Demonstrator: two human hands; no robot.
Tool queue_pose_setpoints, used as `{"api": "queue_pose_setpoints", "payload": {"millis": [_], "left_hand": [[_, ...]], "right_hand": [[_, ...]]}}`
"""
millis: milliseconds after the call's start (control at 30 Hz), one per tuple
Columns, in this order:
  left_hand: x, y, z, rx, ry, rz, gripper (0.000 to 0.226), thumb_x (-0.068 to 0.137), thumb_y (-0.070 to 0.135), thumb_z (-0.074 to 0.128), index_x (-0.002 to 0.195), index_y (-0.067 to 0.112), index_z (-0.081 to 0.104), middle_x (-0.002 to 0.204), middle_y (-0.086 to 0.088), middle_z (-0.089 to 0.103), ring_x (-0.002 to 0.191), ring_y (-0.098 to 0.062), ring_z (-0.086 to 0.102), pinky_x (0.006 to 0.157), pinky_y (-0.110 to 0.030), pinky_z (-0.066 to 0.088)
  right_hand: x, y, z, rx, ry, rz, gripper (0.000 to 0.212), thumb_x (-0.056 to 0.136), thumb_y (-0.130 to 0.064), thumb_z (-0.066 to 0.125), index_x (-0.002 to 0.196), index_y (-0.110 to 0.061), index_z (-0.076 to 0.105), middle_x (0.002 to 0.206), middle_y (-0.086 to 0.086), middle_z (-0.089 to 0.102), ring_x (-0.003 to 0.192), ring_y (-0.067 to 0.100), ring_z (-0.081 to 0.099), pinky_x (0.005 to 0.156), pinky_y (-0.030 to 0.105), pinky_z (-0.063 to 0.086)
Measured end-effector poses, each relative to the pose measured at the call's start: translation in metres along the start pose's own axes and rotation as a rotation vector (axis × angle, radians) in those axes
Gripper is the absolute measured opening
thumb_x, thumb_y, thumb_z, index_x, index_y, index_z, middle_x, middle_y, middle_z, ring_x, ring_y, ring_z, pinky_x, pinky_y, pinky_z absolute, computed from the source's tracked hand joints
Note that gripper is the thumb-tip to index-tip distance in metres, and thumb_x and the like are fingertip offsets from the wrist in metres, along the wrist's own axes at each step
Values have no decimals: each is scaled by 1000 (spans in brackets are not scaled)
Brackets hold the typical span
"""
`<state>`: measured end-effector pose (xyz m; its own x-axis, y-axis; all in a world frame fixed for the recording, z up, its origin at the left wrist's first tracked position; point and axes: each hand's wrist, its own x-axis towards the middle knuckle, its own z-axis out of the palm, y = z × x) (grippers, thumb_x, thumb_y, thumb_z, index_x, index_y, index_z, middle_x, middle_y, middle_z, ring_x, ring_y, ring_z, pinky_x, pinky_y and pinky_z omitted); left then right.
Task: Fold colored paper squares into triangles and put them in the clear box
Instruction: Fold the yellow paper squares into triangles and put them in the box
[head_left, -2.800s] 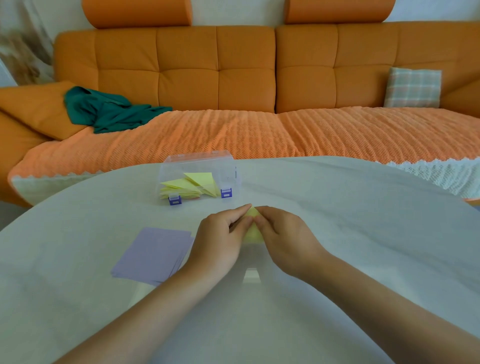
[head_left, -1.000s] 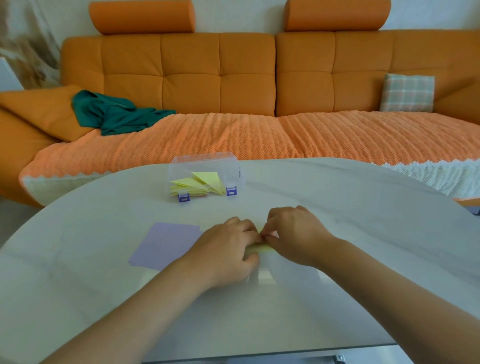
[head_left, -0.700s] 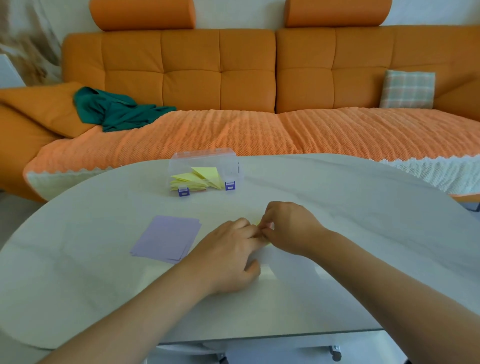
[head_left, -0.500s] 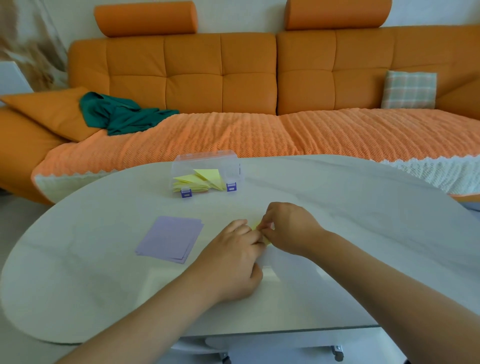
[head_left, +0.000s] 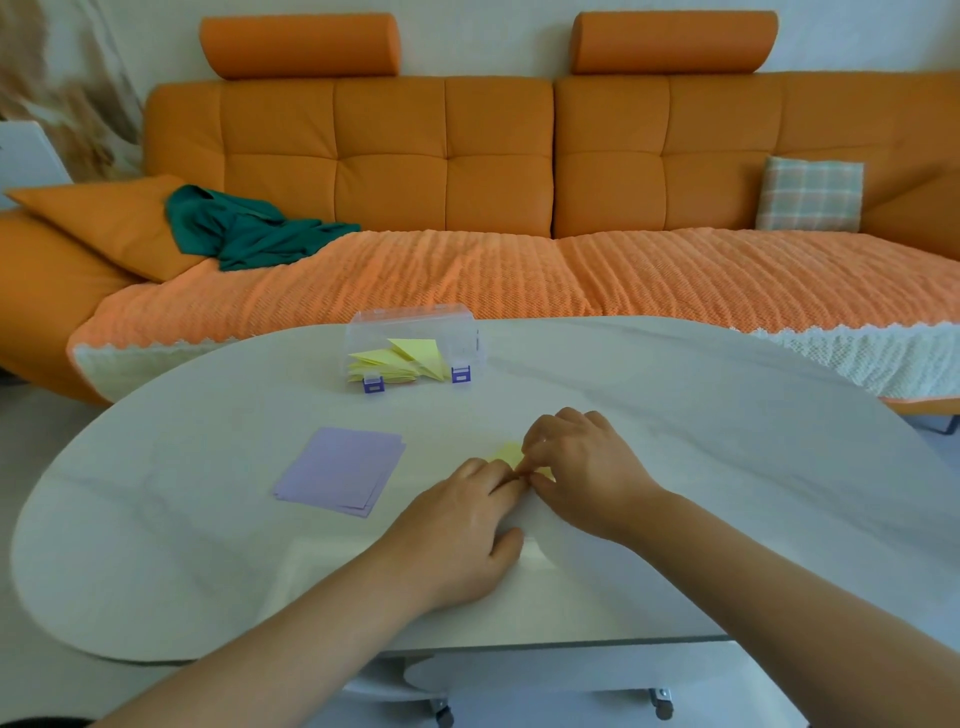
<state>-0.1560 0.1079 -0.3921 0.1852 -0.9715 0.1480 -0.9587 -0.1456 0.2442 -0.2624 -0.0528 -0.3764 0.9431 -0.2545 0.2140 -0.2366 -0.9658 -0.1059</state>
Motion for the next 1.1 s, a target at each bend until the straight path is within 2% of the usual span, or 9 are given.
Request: {"api": "queue_pose_setpoints", "payload": {"millis": [167, 300, 467, 633, 733, 867, 1033, 1100], "left_hand": [[-3, 1, 2, 2, 6, 3, 48, 95, 38, 40, 143, 32, 42, 131, 8, 44, 124, -11, 36, 98, -33, 45], [-3, 4, 0, 16, 27, 10, 45, 94, 35, 42, 138, 27, 46, 127, 7, 45, 121, -12, 39, 92, -35, 48], [-2, 8, -4, 80, 27, -16, 32, 93, 29, 41, 118, 16, 57, 118, 2, 47, 114, -15, 43, 86, -35, 48], [-7, 3, -8, 140, 35, -75, 28, 93, 26, 39, 102, 11, 61, 109, 0, 48, 106, -16, 44, 81, -32, 46], [-14, -2, -13, 158, 29, -118, 27, 93, 27, 39, 96, 11, 61, 104, 0, 47, 102, -16, 44, 75, -31, 45], [-25, -9, -18, 192, 31, -168, 26, 94, 26, 37, 93, 12, 60, 103, 2, 46, 99, -14, 43, 70, -29, 41], [-33, -10, -19, 227, 6, -186, 26, 94, 21, 36, 102, 11, 59, 110, 0, 45, 103, -16, 42, 76, -30, 43], [-33, -10, -20, 234, -1, -202, 27, 94, 21, 36, 103, 10, 60, 112, -1, 47, 105, -17, 43, 78, -31, 44]], "right_hand": [[-18, -2, -4, -13, 6, -8, 30, 93, -33, 48, 103, -31, 76, 116, -16, 66, 102, 13, 51, 89, 31, 37], [-27, -7, -1, -9, 7, -10, 35, 91, -30, 48, 111, -30, 76, 122, -13, 66, 106, 15, 54, 94, 31, 38], [-32, -7, 4, 44, 18, 9, 32, 90, -22, 54, 113, -22, 76, 126, -4, 67, 112, 18, 60, 101, 27, 37], [-33, -7, 5, 100, 49, 55, 24, 82, -14, 62, 98, -16, 80, 121, 2, 71, 109, 24, 64, 99, 30, 41], [-33, -7, 6, 115, 44, 68, 24, 84, -15, 61, 98, -17, 80, 125, 1, 69, 113, 23, 63, 100, 30, 43], [-34, -8, 8, 161, 54, 110, 22, 85, -15, 62, 97, -18, 80, 126, -1, 69, 115, 22, 62, 99, 30, 46], [-32, -9, 12, 224, 47, 154, 23, 88, -15, 61, 101, -17, 80, 128, -1, 67, 118, 20, 59, 98, 23, 42], [-30, -10, 14, 236, 48, 158, 22, 88, -15, 61, 100, -17, 80, 128, 0, 67, 118, 21, 59, 98, 24, 42]]}}
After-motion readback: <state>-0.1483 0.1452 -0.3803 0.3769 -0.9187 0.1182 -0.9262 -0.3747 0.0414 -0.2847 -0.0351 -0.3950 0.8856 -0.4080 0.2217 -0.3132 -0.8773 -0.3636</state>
